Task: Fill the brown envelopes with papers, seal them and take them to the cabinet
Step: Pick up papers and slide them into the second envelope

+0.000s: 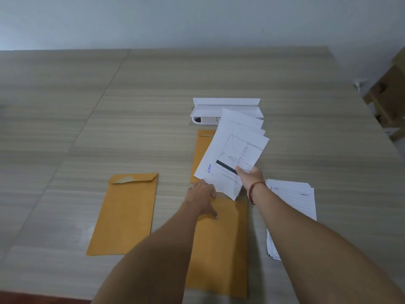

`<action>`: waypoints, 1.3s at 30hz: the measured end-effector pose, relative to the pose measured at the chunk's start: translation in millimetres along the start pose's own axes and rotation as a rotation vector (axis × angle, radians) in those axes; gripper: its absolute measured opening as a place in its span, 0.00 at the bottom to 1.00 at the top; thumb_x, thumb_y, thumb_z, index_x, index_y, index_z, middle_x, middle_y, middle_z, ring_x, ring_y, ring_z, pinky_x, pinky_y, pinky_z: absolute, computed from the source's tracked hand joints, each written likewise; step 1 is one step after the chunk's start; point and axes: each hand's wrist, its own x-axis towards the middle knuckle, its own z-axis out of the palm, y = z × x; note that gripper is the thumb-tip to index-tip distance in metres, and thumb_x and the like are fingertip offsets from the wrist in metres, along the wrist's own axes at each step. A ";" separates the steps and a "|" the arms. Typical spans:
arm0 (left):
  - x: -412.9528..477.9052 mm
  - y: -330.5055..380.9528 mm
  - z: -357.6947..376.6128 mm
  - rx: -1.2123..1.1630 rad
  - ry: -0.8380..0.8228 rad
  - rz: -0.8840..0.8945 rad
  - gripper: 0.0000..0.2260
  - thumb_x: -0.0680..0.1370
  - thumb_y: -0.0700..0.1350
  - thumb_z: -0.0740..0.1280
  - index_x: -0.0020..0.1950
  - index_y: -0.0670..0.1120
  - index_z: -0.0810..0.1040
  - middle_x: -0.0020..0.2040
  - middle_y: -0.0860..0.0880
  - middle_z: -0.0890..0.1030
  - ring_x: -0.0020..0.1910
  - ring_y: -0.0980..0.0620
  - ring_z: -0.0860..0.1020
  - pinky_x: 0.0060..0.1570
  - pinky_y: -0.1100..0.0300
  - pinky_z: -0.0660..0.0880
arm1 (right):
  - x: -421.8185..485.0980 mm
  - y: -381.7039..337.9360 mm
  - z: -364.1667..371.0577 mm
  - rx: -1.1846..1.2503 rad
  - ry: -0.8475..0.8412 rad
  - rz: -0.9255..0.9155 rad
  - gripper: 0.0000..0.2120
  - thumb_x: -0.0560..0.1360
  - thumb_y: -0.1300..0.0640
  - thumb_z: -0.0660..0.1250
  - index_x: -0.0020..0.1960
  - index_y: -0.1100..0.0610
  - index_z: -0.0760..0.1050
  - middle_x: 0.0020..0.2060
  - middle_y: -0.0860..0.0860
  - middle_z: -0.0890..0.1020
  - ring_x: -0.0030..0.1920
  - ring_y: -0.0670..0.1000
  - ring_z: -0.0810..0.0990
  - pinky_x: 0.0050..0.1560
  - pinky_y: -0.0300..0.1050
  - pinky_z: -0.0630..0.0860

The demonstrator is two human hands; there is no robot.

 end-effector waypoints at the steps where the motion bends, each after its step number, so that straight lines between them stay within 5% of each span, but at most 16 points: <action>1: 0.7 0.8 -0.2 0.004 -0.008 0.003 0.27 0.61 0.53 0.80 0.54 0.51 0.73 0.58 0.50 0.71 0.59 0.49 0.68 0.60 0.55 0.66 | 0.8 0.7 0.3 0.008 -0.001 -0.003 0.16 0.78 0.57 0.64 0.65 0.60 0.73 0.62 0.54 0.79 0.54 0.53 0.77 0.52 0.42 0.72; 4: 0.9 3.1 -0.9 0.001 -0.029 0.007 0.27 0.60 0.52 0.81 0.50 0.51 0.68 0.56 0.51 0.74 0.58 0.48 0.69 0.58 0.55 0.66 | 1.1 -0.8 0.7 0.026 0.004 -0.014 0.17 0.78 0.57 0.64 0.65 0.59 0.73 0.62 0.53 0.79 0.59 0.54 0.78 0.54 0.42 0.72; 8: 0.2 2.6 1.4 -0.096 -0.055 -0.009 0.30 0.61 0.49 0.81 0.56 0.49 0.70 0.55 0.51 0.74 0.57 0.50 0.69 0.54 0.57 0.68 | -0.4 -2.3 2.4 0.050 -0.032 -0.023 0.16 0.79 0.57 0.64 0.65 0.60 0.72 0.62 0.52 0.79 0.56 0.52 0.77 0.53 0.43 0.73; 15: -1.7 -4.1 6.0 -0.268 -0.049 -0.050 0.21 0.60 0.45 0.80 0.36 0.54 0.67 0.48 0.52 0.71 0.46 0.52 0.68 0.40 0.61 0.67 | -3.9 5.7 6.4 0.044 -0.103 -0.027 0.17 0.78 0.56 0.66 0.65 0.59 0.73 0.62 0.52 0.79 0.57 0.52 0.78 0.54 0.43 0.74; 30: -0.8 -8.4 11.2 -0.432 0.083 -0.101 0.05 0.74 0.46 0.71 0.45 0.45 0.79 0.52 0.49 0.77 0.51 0.51 0.75 0.51 0.59 0.73 | -17.7 12.3 -6.4 -0.284 -0.185 -0.148 0.17 0.79 0.56 0.63 0.67 0.58 0.72 0.65 0.52 0.78 0.64 0.54 0.75 0.61 0.44 0.70; 39: 0.4 -6.9 14.5 -0.347 0.065 -0.048 0.03 0.77 0.46 0.67 0.46 0.47 0.77 0.54 0.48 0.78 0.52 0.51 0.74 0.55 0.56 0.73 | -15.6 7.0 -12.7 -0.364 -0.172 -0.160 0.18 0.80 0.57 0.62 0.69 0.60 0.71 0.66 0.53 0.76 0.66 0.55 0.74 0.65 0.46 0.69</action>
